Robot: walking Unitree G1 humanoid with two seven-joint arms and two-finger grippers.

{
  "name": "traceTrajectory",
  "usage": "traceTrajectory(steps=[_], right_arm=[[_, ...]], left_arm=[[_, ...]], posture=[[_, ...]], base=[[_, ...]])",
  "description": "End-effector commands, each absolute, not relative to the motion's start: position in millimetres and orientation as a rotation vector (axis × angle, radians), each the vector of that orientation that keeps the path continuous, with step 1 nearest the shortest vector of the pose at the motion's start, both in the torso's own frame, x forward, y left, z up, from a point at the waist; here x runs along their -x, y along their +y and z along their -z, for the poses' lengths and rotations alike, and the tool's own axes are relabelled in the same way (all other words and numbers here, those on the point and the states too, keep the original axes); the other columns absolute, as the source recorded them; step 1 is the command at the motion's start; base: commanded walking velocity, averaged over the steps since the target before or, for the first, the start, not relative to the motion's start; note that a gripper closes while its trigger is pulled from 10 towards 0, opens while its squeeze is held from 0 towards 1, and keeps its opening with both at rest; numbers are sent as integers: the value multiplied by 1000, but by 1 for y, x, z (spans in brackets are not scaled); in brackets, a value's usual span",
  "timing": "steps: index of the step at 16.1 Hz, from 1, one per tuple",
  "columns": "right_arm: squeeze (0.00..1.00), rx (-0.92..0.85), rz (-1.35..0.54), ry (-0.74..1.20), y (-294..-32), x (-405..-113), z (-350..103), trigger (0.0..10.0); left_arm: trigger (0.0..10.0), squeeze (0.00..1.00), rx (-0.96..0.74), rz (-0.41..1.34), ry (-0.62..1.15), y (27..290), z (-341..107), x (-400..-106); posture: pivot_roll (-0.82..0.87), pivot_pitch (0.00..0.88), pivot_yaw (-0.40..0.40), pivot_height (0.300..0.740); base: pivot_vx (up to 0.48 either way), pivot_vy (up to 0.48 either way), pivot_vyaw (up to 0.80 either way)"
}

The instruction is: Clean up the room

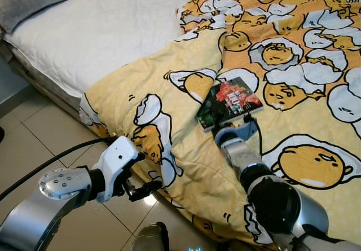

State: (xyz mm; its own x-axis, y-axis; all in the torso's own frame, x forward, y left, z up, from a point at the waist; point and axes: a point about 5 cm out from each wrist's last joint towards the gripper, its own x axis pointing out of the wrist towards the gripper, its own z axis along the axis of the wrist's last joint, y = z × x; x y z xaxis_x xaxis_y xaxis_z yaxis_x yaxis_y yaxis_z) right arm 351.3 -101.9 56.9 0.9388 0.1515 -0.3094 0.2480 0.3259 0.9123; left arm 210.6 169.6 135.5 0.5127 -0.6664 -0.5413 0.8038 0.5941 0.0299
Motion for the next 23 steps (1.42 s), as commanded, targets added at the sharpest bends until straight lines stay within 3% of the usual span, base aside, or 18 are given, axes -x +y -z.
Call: traceTrajectory(steps=[1,2,3,4,19,22,23], right_arm=[[0,-1230,51,376,-98,-353,-59,4000],[0,-1219,61,385,-98,-351,-57,2000],[0,-1218,63,386,-98,-351,-57,2000],[0,-1235,63,377,-98,-351,-57,0],[0,-1163,55,400,-103,-349,-53,0],[0,-1071,-35,407,-113,-342,-45,0],[0,-1052,-52,422,-118,-338,-40,0]], left_arm=[[10000,796,-291,903,536,168,-132,-209],[10000,796,-289,903,539,168,-132,-208],[10000,796,-289,903,539,169,-132,-208],[10000,796,-290,902,541,170,-132,-207],[10000,792,-289,899,533,168,-128,-210],[10000,792,-247,815,445,162,-123,-220],[10000,792,-230,758,412,162,-122,-223]], posture=[[366,162,81,740],[367,165,80,740],[367,165,80,740],[366,166,81,740],[337,135,69,740],[225,3,22,740],[204,0,19,740]], base=[[0,0,0],[0,0,0],[0,0,0],[0,0,0],[0,0,0],[0,0,0],[0,0,0]])
